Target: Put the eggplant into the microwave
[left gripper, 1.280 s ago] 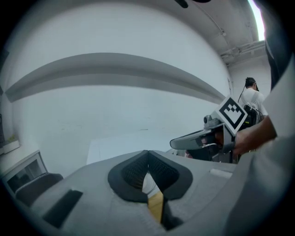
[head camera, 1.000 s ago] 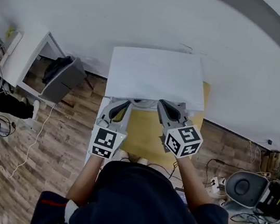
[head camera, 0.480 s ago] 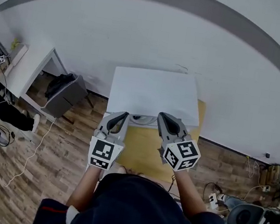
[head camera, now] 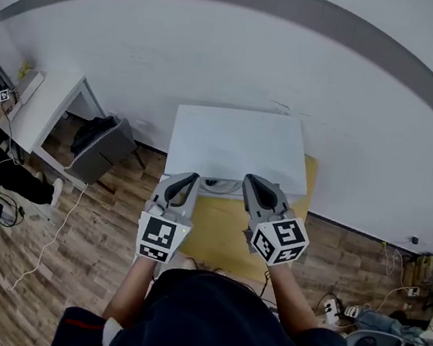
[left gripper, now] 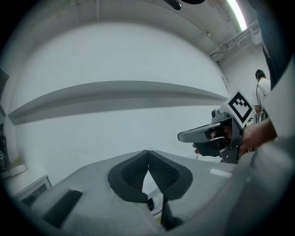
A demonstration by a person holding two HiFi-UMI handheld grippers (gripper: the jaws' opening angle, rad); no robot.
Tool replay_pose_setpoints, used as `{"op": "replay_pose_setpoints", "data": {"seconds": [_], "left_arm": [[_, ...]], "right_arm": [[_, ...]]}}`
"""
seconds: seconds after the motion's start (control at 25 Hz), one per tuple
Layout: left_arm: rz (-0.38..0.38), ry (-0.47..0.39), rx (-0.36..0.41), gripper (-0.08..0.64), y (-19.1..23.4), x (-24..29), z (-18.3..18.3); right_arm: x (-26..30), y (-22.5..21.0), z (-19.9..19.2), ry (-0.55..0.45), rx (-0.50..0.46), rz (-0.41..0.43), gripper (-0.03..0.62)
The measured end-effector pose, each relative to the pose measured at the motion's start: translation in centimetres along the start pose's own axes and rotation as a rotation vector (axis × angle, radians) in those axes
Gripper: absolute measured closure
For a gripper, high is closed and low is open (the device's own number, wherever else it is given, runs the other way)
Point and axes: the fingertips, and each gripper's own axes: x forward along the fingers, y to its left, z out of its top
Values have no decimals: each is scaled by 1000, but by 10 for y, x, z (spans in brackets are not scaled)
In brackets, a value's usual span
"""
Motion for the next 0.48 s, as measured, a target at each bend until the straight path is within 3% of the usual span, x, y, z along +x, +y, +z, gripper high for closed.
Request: {"op": "replay_pose_setpoints", "data": {"seconds": [0.48], "left_arm": [[11,-9,8,545,6,-5,2]], "right_arm": [[0,2,3,-5,-12,-9,581]]}}
